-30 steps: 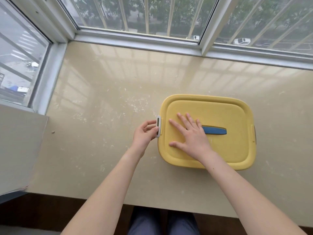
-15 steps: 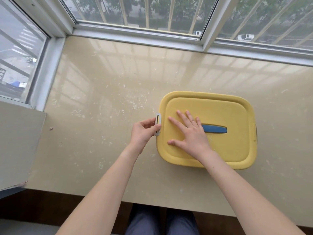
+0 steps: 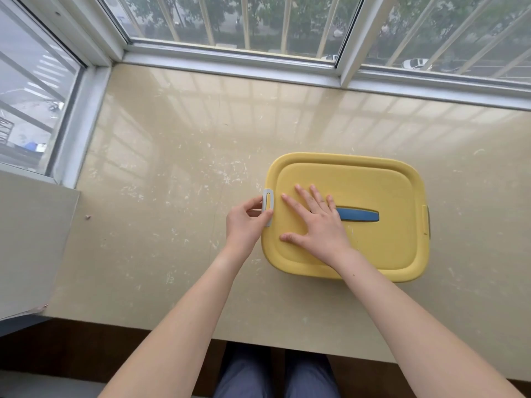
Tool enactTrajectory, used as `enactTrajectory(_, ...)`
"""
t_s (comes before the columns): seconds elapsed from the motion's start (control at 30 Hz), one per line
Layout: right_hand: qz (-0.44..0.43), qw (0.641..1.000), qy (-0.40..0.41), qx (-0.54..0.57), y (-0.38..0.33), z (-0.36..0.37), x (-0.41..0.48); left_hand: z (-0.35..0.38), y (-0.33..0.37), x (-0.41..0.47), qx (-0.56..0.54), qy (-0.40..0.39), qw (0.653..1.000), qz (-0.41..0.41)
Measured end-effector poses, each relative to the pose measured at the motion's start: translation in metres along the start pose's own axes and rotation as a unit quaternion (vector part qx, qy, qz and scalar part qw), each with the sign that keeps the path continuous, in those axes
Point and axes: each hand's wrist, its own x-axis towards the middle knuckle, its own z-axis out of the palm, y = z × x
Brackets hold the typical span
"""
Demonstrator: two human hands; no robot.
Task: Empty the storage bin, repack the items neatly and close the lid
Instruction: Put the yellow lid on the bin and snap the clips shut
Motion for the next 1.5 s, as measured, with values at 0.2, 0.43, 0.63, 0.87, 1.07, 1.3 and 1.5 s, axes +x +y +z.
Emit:
enactTrajectory(0.2, -0.006, 0.999, 0.018, 0.040, -0.003, -0.012, -0.006, 0.008, 0.014, -0.019, 0.119, 0.002, 0.992, 0.045)
enactTrajectory(0.43, 0.027, 0.976, 0.187, 0.107, 0.053, -0.047, -0.075, 0.038, 0.057, -0.050, 0.278, 0.024, 0.931, 0.236)
enactTrajectory(0.63, 0.170, 0.946, 0.232, 0.148, 0.131, -0.056, -0.121, 0.121, 0.058, -0.062, 0.299, -0.046, 0.900, 0.313)
enactTrajectory(0.87, 0.240, 0.928, 0.195, 0.210, 0.182, -0.052, -0.115, 0.207, 0.034, -0.057, 0.438, -0.120, 0.807, 0.377)
enactTrajectory(1.07, 0.265, 0.900, 0.131, 0.319, 0.198, -0.046, -0.108, 0.227, 0.020, -0.045, 0.496, -0.127, 0.774, 0.371)
enactTrajectory(1.3, 0.234, 0.896, 0.152, 0.346, 0.197, -0.042, -0.109, 0.227, 0.020, -0.044, 0.485, -0.127, 0.784, 0.366)
enactTrajectory(1.5, 0.219, 0.890, 0.189, 0.352, 0.190, -0.047, -0.110, 0.221, 0.022, -0.039, 0.457, -0.168, 0.794, 0.364)
